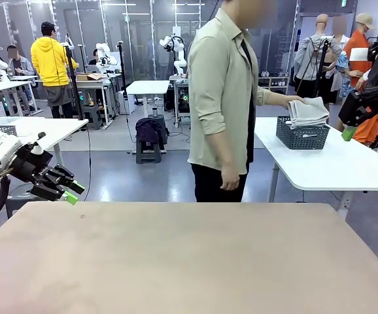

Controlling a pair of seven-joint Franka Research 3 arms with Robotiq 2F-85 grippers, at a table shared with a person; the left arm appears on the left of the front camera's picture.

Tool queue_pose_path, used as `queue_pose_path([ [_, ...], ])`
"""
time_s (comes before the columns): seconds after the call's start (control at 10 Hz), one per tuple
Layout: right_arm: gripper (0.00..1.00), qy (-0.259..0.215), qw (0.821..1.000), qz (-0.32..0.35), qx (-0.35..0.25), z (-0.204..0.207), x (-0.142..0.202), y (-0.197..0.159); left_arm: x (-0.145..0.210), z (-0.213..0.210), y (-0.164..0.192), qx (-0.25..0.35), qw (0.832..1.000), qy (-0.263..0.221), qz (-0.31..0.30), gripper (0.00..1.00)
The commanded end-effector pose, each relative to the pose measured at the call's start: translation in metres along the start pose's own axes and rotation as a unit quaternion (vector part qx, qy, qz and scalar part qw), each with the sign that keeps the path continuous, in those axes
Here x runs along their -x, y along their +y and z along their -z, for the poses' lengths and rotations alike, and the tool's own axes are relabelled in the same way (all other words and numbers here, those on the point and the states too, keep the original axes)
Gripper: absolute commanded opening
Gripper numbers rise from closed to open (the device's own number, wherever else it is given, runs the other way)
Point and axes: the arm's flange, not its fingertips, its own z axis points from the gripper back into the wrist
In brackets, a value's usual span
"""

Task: Fold the towels and place them in the basket.
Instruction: Stack the folded Towel with hook on the right side of the table.

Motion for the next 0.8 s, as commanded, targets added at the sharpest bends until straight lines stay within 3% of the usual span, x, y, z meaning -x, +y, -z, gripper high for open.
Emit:
queue_pose_path([
  [0.0,0.84,0.004,1.000,0.007,-0.001,-0.0017,-0.0026,0.0015,-0.0008,-0.0006,-0.0017,-0.001,1.000,0.000,0.001,0.57],
  [0.7,0.84,0.004,1.000,0.007,-0.001,-0.0017,-0.0026,0.0015,-0.0008,-0.0006,-0.0017,-0.001,1.000,0.000,0.001,0.57],
])
